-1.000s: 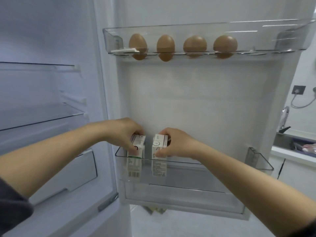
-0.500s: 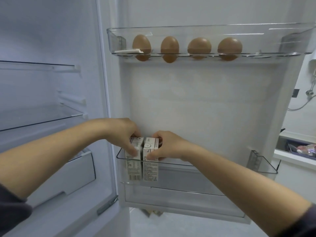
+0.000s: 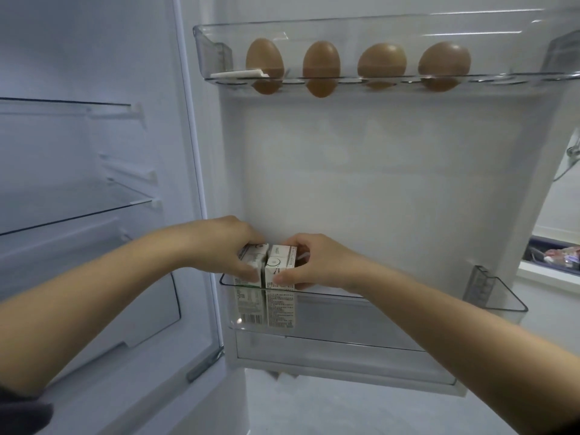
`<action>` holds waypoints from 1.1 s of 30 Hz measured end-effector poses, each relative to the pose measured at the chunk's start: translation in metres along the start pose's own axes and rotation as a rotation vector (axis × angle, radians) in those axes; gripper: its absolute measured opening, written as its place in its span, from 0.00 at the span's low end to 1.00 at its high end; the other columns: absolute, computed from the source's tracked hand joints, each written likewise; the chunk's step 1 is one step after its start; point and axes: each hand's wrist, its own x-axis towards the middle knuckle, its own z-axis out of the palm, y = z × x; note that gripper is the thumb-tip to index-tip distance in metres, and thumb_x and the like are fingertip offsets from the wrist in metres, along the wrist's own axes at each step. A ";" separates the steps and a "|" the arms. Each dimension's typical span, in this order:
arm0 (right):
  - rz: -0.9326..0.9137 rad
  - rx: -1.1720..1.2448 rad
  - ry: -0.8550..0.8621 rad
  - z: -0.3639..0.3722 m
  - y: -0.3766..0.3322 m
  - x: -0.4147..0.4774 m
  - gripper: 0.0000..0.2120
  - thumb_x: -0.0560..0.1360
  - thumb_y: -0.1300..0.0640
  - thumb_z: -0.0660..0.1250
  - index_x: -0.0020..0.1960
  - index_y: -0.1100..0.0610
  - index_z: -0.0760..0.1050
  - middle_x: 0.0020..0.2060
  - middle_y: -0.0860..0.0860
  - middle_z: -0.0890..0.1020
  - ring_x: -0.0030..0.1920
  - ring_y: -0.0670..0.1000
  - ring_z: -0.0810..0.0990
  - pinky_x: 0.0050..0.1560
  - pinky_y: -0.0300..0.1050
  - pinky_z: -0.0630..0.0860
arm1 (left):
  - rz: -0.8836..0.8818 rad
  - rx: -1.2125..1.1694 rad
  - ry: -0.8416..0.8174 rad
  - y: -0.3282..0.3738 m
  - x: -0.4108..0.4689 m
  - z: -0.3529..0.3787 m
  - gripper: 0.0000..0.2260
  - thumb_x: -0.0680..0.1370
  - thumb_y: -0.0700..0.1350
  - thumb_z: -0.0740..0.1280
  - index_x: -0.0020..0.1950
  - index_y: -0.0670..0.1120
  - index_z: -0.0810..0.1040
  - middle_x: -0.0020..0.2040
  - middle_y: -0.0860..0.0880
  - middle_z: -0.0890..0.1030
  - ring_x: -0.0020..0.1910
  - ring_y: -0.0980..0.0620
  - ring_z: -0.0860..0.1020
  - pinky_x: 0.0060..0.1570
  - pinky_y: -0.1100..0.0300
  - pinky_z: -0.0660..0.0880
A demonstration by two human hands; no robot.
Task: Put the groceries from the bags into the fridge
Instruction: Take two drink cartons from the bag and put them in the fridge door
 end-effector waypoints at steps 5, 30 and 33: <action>0.006 -0.027 -0.043 0.001 -0.003 -0.003 0.25 0.70 0.58 0.77 0.63 0.58 0.73 0.53 0.56 0.82 0.55 0.56 0.82 0.53 0.56 0.82 | -0.030 -0.018 0.001 0.003 -0.009 -0.003 0.18 0.69 0.64 0.68 0.56 0.59 0.77 0.48 0.57 0.79 0.48 0.56 0.77 0.49 0.49 0.77; 0.059 -0.835 0.720 -0.117 0.115 -0.341 0.34 0.78 0.42 0.63 0.79 0.46 0.53 0.78 0.51 0.55 0.79 0.53 0.47 0.76 0.55 0.51 | 0.049 -0.478 0.704 0.354 -0.017 0.099 0.35 0.74 0.65 0.63 0.77 0.52 0.60 0.77 0.52 0.63 0.76 0.51 0.58 0.74 0.48 0.57; 0.281 -0.836 0.761 -0.124 0.148 -0.408 0.35 0.79 0.41 0.60 0.79 0.45 0.47 0.79 0.50 0.51 0.79 0.52 0.43 0.76 0.54 0.47 | 0.077 -0.557 0.605 0.417 -0.012 0.127 0.35 0.74 0.62 0.64 0.78 0.53 0.58 0.78 0.52 0.59 0.78 0.52 0.53 0.76 0.47 0.53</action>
